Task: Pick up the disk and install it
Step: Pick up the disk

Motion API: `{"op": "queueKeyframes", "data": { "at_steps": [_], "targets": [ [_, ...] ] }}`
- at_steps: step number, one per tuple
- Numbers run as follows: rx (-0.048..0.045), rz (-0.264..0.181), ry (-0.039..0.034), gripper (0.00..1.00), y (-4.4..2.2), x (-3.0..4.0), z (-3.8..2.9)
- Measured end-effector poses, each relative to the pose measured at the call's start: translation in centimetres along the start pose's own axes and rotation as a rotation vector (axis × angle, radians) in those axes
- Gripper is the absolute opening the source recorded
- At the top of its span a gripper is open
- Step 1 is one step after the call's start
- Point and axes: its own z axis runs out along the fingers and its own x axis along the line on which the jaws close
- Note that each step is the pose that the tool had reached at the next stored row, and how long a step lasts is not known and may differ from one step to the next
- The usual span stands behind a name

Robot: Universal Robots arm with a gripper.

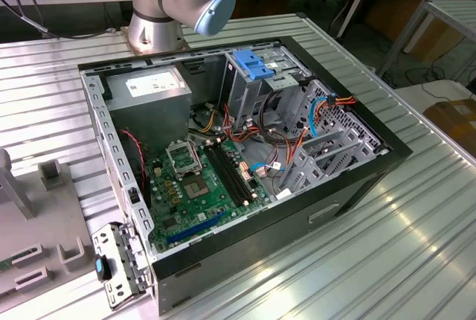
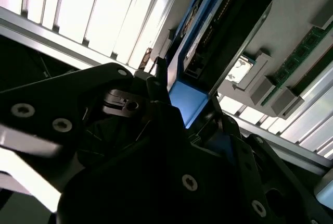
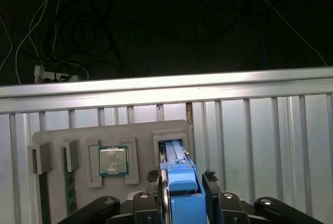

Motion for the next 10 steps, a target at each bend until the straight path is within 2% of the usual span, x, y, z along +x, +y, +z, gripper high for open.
{"op": "queueKeyframes", "data": {
  "at_steps": [1,2,10],
  "targets": [
    [0.0,0.0,0.0,0.44,0.0,0.0,0.0],
    [0.0,0.0,0.0,0.38,0.0,0.0,0.0],
    [0.0001,0.0,0.0,0.38,0.0,0.0,0.0]
  ]
}}
